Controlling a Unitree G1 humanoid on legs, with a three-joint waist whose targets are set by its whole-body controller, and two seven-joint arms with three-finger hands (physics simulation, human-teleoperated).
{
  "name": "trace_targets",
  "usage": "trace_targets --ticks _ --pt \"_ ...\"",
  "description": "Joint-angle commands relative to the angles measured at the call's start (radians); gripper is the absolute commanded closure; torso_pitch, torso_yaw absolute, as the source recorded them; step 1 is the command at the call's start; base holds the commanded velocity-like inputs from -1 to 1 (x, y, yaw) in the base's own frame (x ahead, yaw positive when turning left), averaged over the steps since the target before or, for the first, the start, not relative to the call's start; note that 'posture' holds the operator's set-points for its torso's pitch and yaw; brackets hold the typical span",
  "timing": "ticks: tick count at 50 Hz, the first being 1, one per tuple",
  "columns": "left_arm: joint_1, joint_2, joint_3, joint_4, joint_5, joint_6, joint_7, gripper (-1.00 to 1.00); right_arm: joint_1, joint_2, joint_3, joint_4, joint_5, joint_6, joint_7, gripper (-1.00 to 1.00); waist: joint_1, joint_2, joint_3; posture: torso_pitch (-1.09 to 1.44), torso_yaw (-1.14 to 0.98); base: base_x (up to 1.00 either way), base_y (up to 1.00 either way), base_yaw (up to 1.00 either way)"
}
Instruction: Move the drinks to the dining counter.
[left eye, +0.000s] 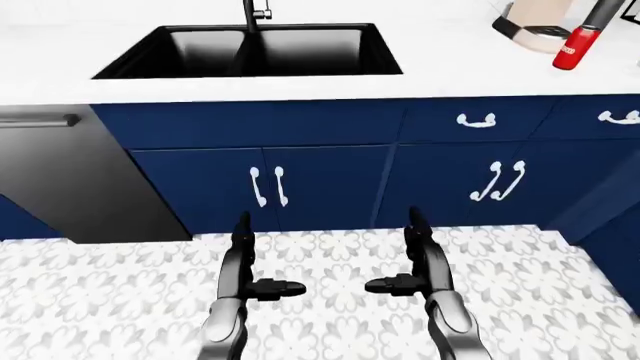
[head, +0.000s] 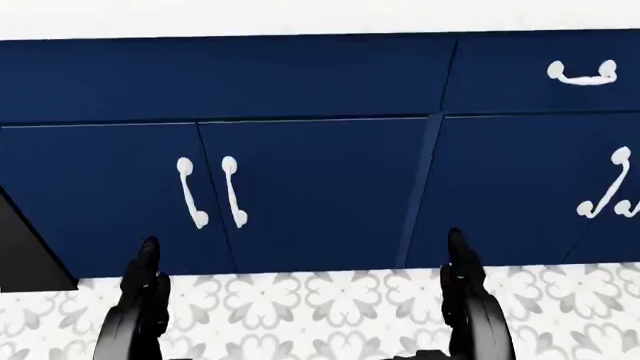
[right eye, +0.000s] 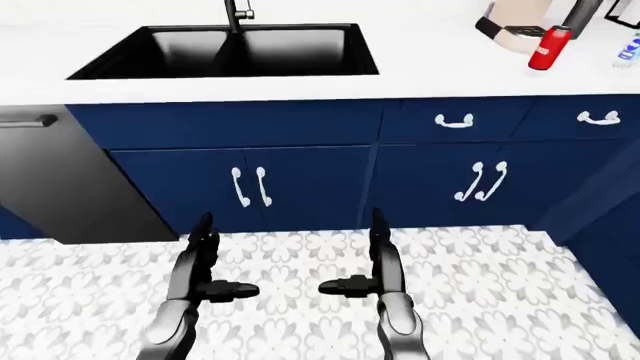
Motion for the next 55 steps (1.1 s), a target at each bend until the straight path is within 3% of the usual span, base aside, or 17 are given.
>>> trace_targets --ticks 1,3,4,5,7,8,16,29,30,33,37,41,44,46,47,48,55 --pt "-0.048 0.007 0.008 -0.08 -0.008 -0.044 0.001 -1.0 -0.033 -0.006 0.006 -0.071 -0.009 -0.071 0.004 -1.0 -0.002 -0.008 -0.001 0.0 0.0 0.0 0.0 0.0" --pt "-0.047 0.007 0.009 -0.097 -0.01 -0.029 0.001 -1.0 -0.025 -0.003 0.011 -0.091 -0.015 -0.059 0.004 -1.0 0.006 -0.001 -0.062 0.0 0.0 0.0 0.0 0.0" --pt "-0.047 0.007 0.007 -0.104 -0.009 -0.026 -0.001 -1.0 -0.027 -0.003 0.011 -0.08 -0.017 -0.068 0.005 -1.0 0.006 -0.001 -0.053 0.0 0.0 0.0 0.0 0.0" --pt "-0.047 0.007 0.007 -0.106 -0.008 -0.03 0.001 -1.0 -0.025 -0.002 0.012 -0.085 -0.019 -0.066 0.005 -1.0 0.006 -0.006 -0.017 0.0 0.0 0.0 0.0 0.0" --pt "-0.044 0.003 0.003 -0.101 -0.006 -0.038 0.002 -1.0 -0.025 -0.001 0.012 -0.083 -0.02 -0.069 0.005 -1.0 0.006 -0.008 -0.069 0.0 0.0 0.0 0.0 0.0" --pt "-0.049 0.003 0.005 -0.09 -0.007 -0.044 0.003 -1.0 -0.024 0.0 0.012 -0.089 -0.019 -0.065 0.005 -1.0 0.007 -0.007 -0.075 0.0 0.0 0.0 0.0 0.0" --pt "-0.048 0.006 0.001 -0.202 -0.013 0.063 0.002 -1.0 -0.039 -0.007 -0.002 -0.142 -0.009 -0.019 0.003 -1.0 0.007 -0.003 -0.082 0.0 0.0 0.0 0.0 0.0" --pt "-0.187 0.065 0.095 -0.61 -0.084 0.566 -0.011 -1.0 -0.126 -0.055 -0.083 -0.475 0.038 0.318 0.021 -1.0 0.008 -0.003 -0.092 0.0 0.0 0.0 0.0 0.0" --pt "-0.201 0.072 0.101 -0.612 -0.086 0.578 -0.011 -1.0 -0.135 -0.057 -0.086 -0.487 0.041 0.335 0.021 -1.0 0.01 0.001 -0.105 0.0 0.0 0.0 -0.24 0.0" --pt "-0.232 0.083 0.118 -0.645 -0.109 0.643 -0.011 -1.0 -0.159 -0.066 -0.097 -0.521 0.048 0.378 0.021 -1.0 0.015 0.057 -0.073 0.0 0.0 0.0 -0.51 0.0" --pt "-0.258 0.099 0.124 -0.685 -0.119 0.703 -0.005 -1.0 -0.185 -0.078 -0.115 -0.555 0.066 0.424 0.022 -1.0 0.02 0.067 -0.077 0.0 0.0 0.0 -0.73 0.0" --pt "-0.293 0.107 0.111 -0.703 -0.108 0.745 -0.001 -1.0 -0.2 -0.088 -0.118 -0.585 0.073 0.452 0.022 -1.0 0.029 0.04 -0.061 0.0 0.0 0.0 -0.77 0.0" --pt "-0.314 0.109 0.11 -0.708 -0.107 0.764 0.001 -1.0 -0.207 -0.091 -0.121 -0.593 0.075 0.462 0.023 -1.0 0.034 0.0 -0.063 0.0 0.0 0.0 -0.77 0.0" --pt "-0.32 0.114 0.11 -0.704 -0.103 0.764 -0.002 -1.0 -0.209 -0.093 -0.126 -0.601 0.078 0.47 0.024 -1.0 0.034 -0.05 -0.072 0.0 0.0 0.0 -0.77 0.0" --pt "-0.328 0.116 0.115 -0.692 -0.102 0.758 -0.004 -1.0 -0.213 -0.094 -0.128 -0.606 0.08 0.476 0.023 -1.0 0.031 -0.101 -0.088 0.0 0.0 0.0 -0.77 0.0" --pt "-0.334 0.118 0.12 -0.699 -0.104 0.768 -0.003 -1.0 -0.216 -0.095 -0.129 -0.605 0.082 0.478 0.023 -1.0 0.018 -0.066 -0.075 0.0 0.0 0.0 -0.77 0.0" --pt "-0.346 0.121 0.128 -0.731 -0.12 0.808 -0.001 -1.0 -0.219 -0.097 -0.125 -0.619 0.087 0.498 0.023 -1.0 0.014 -0.003 -0.044 0.0 0.0 0.0 -0.77 0.0"
